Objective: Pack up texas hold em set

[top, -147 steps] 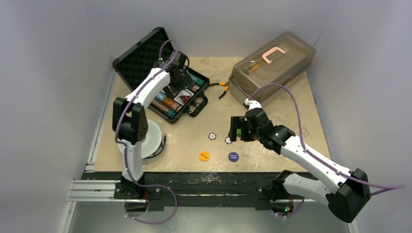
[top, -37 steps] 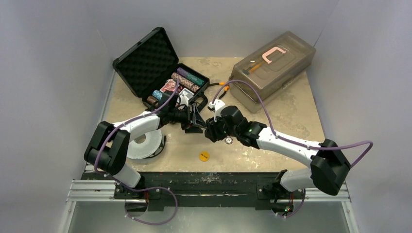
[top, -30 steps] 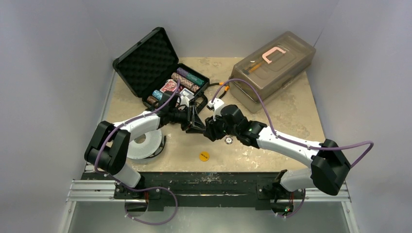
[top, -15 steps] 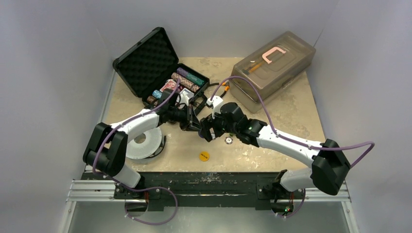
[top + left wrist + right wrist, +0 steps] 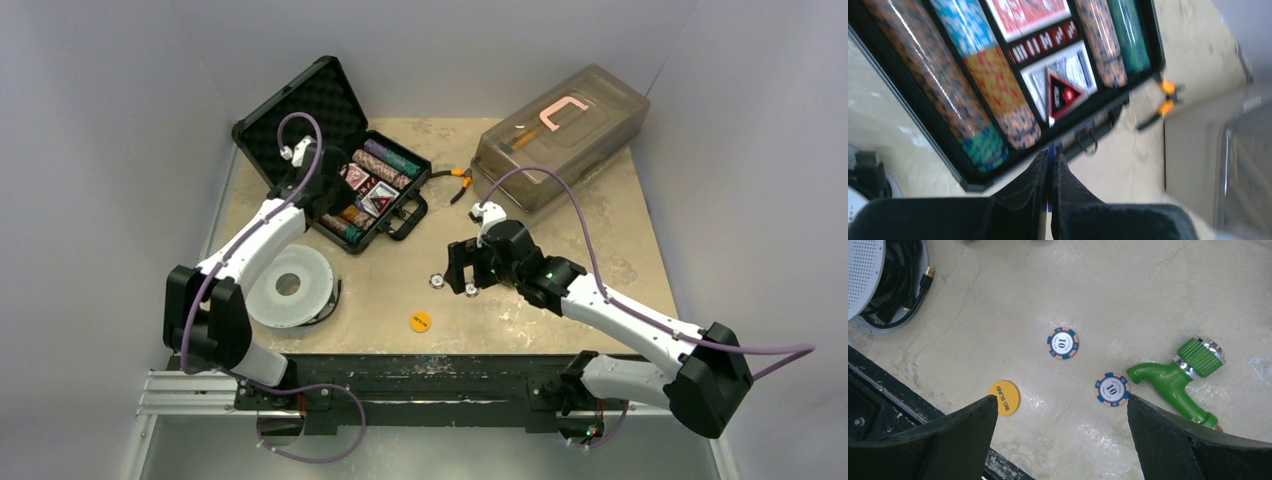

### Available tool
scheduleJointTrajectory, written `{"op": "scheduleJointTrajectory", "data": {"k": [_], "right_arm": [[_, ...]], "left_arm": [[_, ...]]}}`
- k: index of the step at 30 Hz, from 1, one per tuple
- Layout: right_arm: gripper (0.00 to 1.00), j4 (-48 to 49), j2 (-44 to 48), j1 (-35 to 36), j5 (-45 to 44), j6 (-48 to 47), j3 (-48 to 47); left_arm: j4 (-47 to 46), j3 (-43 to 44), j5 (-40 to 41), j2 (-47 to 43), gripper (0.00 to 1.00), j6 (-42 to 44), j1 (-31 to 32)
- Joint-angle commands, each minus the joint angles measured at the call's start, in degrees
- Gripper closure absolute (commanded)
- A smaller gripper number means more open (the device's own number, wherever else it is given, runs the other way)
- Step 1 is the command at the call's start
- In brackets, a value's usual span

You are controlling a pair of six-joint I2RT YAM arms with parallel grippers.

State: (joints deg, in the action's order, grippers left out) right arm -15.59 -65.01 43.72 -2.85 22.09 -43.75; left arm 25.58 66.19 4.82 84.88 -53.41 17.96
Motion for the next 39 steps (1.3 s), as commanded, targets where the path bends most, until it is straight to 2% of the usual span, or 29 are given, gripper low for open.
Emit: {"op": "scheduleJointTrajectory", "data": {"k": [1,6,13,30,39], "right_arm": [[0.01,-1.7,1.9,0.2,0.0,2.2,0.0],[0.01,-3.0,3.4,0.2,-0.3,1.5,-0.3],[0.01,-3.5,5.0,0.1,-0.9,0.9,0.5],[0.01,-3.8,4.6,-0.2,-0.4,0.4,0.0],[0.01,-4.3,5.2,-0.2,-0.3,0.7,0.0]], "left_arm": [[-3.0,6.0,20.5,7.0,1.0,-10.6,-1.9],[-7.0,10.1,20.5,15.2,1.0,-14.3,-4.3],[-7.0,16.6,20.0,23.4,1.0,-10.1,-5.2],[-7.6,18.9,19.0,29.0,1.0,-11.7,-7.5],[-11.2,19.6,15.0,32.3,1.0,-11.4,-8.6]]}}
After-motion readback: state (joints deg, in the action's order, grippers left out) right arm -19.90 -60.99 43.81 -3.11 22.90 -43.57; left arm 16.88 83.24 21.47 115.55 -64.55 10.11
